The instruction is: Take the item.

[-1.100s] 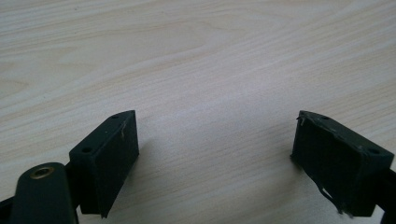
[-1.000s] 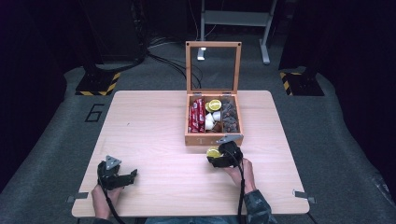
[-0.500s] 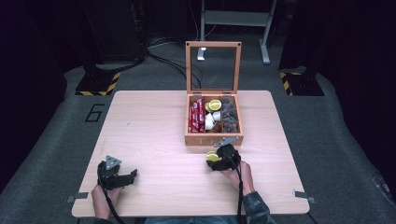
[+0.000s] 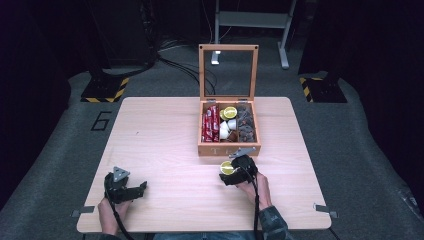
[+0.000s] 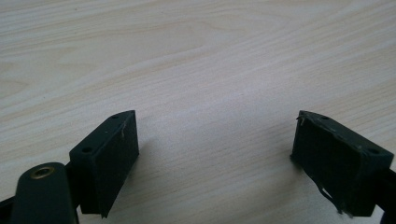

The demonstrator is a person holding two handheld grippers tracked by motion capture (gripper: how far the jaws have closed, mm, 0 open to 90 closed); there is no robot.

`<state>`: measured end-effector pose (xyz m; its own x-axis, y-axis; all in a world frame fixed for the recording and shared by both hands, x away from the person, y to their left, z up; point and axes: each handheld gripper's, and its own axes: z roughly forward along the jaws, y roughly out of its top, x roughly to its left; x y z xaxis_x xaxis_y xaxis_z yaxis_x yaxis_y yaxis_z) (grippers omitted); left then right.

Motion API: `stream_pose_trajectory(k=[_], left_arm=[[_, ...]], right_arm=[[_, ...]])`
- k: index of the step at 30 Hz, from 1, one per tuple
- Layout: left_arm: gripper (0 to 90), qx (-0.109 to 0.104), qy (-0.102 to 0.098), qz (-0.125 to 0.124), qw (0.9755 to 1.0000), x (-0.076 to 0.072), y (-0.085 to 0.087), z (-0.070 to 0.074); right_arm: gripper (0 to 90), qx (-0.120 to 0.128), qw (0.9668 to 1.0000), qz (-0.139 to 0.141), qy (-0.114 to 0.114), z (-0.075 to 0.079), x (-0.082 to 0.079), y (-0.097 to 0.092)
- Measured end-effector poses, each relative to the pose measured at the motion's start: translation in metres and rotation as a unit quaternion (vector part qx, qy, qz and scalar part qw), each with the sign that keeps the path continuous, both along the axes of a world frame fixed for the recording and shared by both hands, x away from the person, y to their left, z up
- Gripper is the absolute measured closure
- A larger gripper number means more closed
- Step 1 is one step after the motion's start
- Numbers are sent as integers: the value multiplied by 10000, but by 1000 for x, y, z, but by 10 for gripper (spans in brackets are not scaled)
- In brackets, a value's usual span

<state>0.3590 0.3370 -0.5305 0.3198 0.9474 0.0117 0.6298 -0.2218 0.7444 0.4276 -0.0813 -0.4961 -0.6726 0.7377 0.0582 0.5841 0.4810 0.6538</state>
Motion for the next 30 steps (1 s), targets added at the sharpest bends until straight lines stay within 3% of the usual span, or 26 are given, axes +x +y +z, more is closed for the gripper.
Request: stream_pose_trajectory(k=[6, 16, 30], left_arm=[[144, 19, -41, -5, 10000, 0, 0, 0], [144, 10, 28, -28, 10000, 0, 0, 1], [144, -1, 0, -22, 10000, 0, 0, 0]], right_arm=[[69, 185, 9998, 5, -60, 5, -8, -9], [34, 342, 9988, -124, -330, 21, -22, -26], [34, 330, 9964, -477, -625, 34, -37, -61]])
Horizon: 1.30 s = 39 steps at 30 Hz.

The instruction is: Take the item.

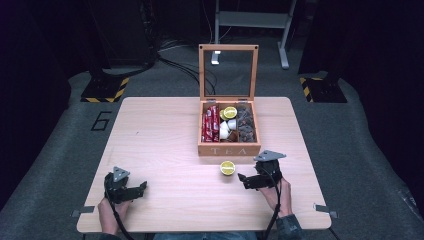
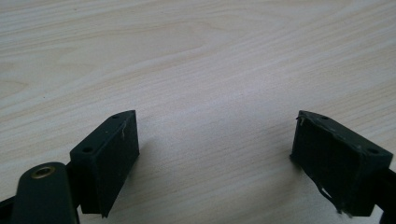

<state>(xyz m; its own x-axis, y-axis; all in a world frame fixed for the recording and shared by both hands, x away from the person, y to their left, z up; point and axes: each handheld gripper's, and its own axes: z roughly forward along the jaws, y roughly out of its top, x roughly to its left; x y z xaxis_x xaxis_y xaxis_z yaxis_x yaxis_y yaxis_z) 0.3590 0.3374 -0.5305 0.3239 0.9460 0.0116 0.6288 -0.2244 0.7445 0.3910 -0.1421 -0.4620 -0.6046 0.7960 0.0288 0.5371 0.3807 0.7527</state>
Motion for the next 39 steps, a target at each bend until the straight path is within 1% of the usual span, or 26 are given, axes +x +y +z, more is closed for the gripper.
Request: stream_pose_trajectory(k=[1, 2, 6, 7, 9, 12, 13, 15, 16, 19, 20, 21, 23, 24, 25, 26, 27, 28, 29, 30, 31, 32, 33, 34, 37, 39], left_arm=[[144, -1, -25, 19, 10000, 0, 0, 0], [144, -3, -25, 20, 10000, 0, 0, 0], [144, -2, -26, 20, 10000, 0, 0, 0], [144, 7, -8, 16, 10000, 0, 0, 0], [144, 1, -25, 17, 10000, 0, 0, 0], [144, -1, -22, 19, 10000, 0, 0, 0], [144, -1, -22, 19, 10000, 0, 0, 0], [144, -2, -23, 19, 10000, 0, 0, 0], [145, -4, -16, 19, 10000, 0, 0, 0], [144, -2, -16, 18, 10000, 0, 0, 0], [144, 5, -3, 17, 10000, 0, 0, 0], [144, -4, -16, 19, 10000, 0, 0, 0], [144, -2, -17, 17, 10000, 0, 0, 0], [144, -7, -16, 18, 10000, 0, 0, 0], [144, -7, -16, 18, 10000, 0, 0, 0], [144, -4, -3, 6, 10000, 0, 0, 0], [144, -5, 10, 0, 10000, 0, 0, 0], [145, -5, 6, 3, 10000, 0, 0, 0], [145, -5, 6, 3, 10000, 0, 0, 0], [145, -5, 7, 4, 10000, 0, 0, 0], [145, -5, 7, 4, 10000, 0, 0, 0], [145, -6, 6, 5, 10000, 0, 0, 0], [145, -5, -15, 19, 10000, 0, 0, 0], [145, 1, 11, -1, 10000, 0, 0, 0], [145, 9, -2, 16, 10000, 0, 0, 0], [145, 10, -4, 15, 10000, 0, 0, 0]], right_arm=[[34, 0, 10000, 0, 0, 0, 0, 0], [35, -21, 10000, -70, -51, 0, -2, -6], [38, -35, 9998, -194, -99, 0, -5, -16], [39, -29, 9996, -282, -95, 0, -7, -23], [41, -26, 9994, -336, -99, -1, -8, -26], [47, -54, 9985, -531, -119, -4, -12, -42], [47, -54, 9985, -531, -119, -4, -12, -42], [50, -23, 9979, -635, -96, -7, -14, -49], [52, -30, 9971, -755, -70, -11, -17, -56], [54, -22, 9966, -827, -41, -16, -18, -63], [58, -18, 9956, -939, 23, -21, -20, -70], [58, -18, 9956, -939, 23, -21, -20, -70], [64, -20, 9944, -1055, 69, -28, -22, -78], [74, -82, 9937, -1112, 94, -35, -23, -85], [74, -82, 9937, -1112, 94, -35, -23, -85], [74, -142, 9930, -1165, 113, -39, -23, -89], [74, -124, 9924, -1211, 159, -43, -24, -92], [74, -147, 9910, -1317, 210, -50, -26, -99], [74, -147, 9910, -1317, 210, -50, -26, -99], [68, -135, 9897, -1412, 208, -56, -27, -107], [68, -135, 9897, -1412, 208, -56, -27, -107], [51, -125, 9880, -1525, 187, -58, -28, -109], [34, -125, 9874, -1565, 198, -60, -28, -112], [22, -107, 9858, -1658, 239, -63, -29, -115], [7, -149, 9858, -1651, 256, -65, -28, -116], [1, -212, 9849, -1696, 266, -66, -27, -114]])
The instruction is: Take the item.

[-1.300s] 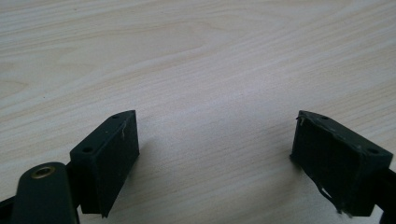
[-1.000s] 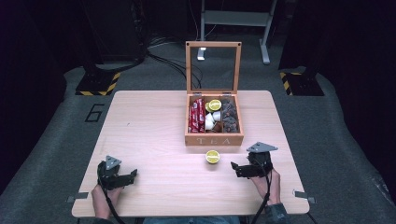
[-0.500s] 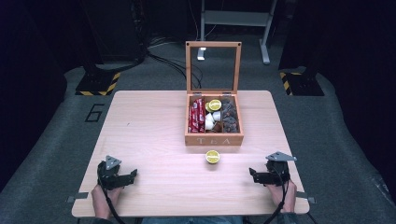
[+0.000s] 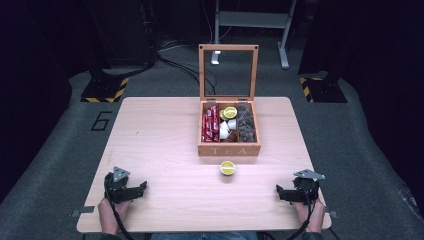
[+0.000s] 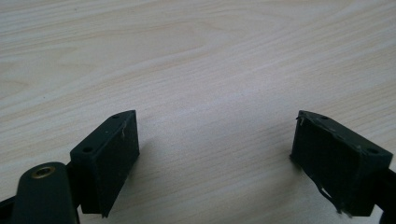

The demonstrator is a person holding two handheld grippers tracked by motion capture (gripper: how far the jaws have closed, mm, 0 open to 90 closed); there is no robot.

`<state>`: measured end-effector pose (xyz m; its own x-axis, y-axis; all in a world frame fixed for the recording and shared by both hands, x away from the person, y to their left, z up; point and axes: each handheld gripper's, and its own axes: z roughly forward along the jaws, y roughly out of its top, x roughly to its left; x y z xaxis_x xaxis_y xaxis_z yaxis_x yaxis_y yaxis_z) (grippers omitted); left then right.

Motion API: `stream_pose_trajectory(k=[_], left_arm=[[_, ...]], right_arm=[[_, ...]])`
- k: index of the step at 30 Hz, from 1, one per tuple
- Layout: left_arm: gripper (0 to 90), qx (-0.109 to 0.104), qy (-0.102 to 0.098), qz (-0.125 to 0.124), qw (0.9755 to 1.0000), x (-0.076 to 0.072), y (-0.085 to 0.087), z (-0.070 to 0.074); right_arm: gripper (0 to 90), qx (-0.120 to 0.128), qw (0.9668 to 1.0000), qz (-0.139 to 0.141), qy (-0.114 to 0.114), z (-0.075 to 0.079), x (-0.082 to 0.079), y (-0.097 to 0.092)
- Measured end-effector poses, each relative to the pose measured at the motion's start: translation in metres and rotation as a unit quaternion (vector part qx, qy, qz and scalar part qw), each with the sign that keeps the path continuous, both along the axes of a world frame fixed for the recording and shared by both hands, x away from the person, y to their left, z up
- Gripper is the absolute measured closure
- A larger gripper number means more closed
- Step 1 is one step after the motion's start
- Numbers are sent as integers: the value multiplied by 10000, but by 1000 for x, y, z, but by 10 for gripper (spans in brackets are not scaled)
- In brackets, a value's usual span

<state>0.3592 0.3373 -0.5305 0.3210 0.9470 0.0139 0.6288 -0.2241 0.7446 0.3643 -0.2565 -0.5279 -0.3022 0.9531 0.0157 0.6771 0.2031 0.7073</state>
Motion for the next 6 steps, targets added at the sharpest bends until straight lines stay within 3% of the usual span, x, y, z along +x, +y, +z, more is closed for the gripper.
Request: stream_pose_trajectory(k=[6], left_arm=[[145, -11, -23, 9, 10000, 0, 0, 0]], right_arm=[[0, -27, 9999, -26, -99, -2, 0, 0]])
